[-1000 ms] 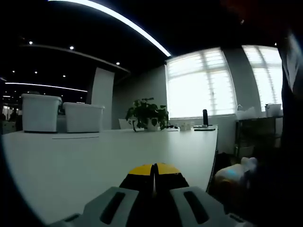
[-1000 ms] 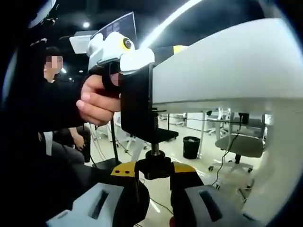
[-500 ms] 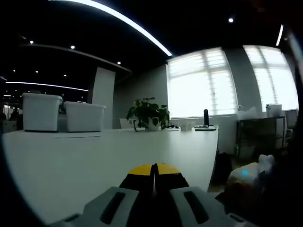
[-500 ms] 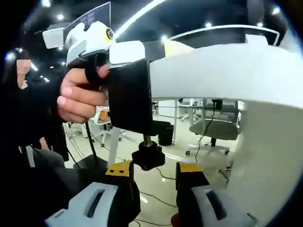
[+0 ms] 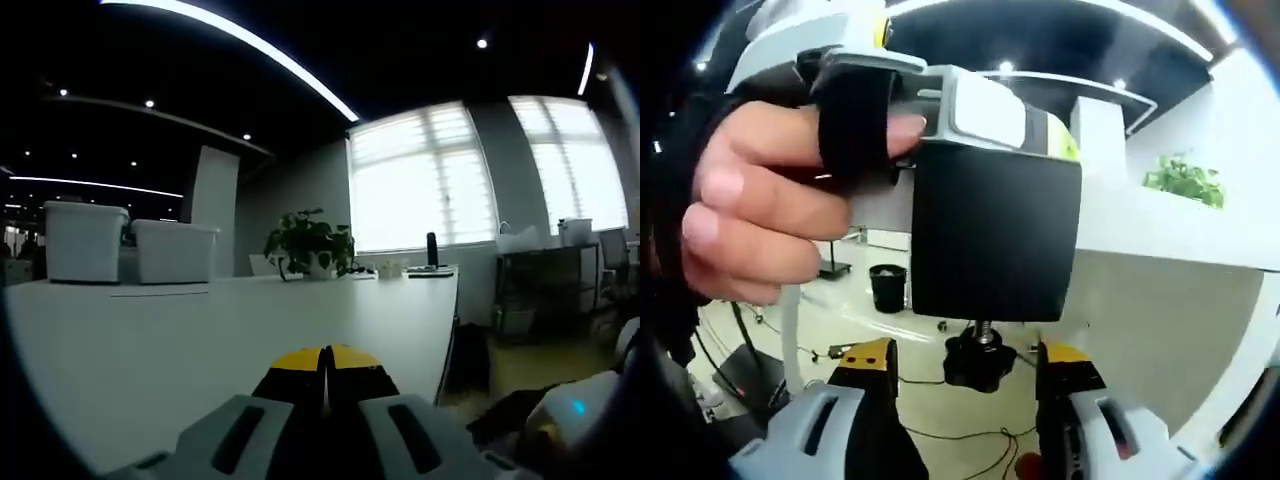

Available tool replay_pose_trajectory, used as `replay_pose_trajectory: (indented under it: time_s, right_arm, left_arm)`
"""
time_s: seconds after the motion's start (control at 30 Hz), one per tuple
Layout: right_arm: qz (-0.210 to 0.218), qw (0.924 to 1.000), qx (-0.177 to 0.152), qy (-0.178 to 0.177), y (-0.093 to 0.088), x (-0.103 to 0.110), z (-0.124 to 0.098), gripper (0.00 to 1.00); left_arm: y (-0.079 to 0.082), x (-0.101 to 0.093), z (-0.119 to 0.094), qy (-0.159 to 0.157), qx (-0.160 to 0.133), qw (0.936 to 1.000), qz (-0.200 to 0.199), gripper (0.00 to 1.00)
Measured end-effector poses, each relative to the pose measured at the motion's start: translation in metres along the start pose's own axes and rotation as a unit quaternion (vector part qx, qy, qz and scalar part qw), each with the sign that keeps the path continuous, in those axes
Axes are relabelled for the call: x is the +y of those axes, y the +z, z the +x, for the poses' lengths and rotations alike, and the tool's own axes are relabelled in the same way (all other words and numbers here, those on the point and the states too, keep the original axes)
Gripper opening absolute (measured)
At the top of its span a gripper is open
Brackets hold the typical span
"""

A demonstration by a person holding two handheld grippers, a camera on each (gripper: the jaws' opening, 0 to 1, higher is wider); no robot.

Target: Clamp the fixed fixture on the desktop, loosen the retaining clip, secure it to the edge of the desk, and tighten the retaining clip.

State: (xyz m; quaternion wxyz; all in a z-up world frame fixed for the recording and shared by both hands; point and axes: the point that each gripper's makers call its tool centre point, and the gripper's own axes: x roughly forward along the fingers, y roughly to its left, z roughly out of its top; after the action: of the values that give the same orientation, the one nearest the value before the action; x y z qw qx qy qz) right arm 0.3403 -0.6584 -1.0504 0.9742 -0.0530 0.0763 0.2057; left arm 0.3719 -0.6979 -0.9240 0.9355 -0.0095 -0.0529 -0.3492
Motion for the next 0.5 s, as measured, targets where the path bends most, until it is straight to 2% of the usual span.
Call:
replay_pose_trajectory:
  time_s: [0.23,0.37,0.5]
  right_arm:
    - [0.000,0.9997,0.005,-0.024,-0.001,-0.002,0.005,0.35]
    - [0.009,0.9991,0.013,-0.040,-0.003,-0.011,0.006,0.25]
    - [0.005,0.9999,0.014,-0.004,-0.003,-0.009,0.007,0.25]
  left_arm:
    - [0.001,0.001,-0.003,-0.001,-0.004,1.0000,0.004,0.01]
    - [0.001,-0.002,-0.004,-0.001,-0.004,1.0000,0.003,0.01]
    - [-0.001,0.002,-0.002,-0.002,-0.002,1.0000,0.002,0.01]
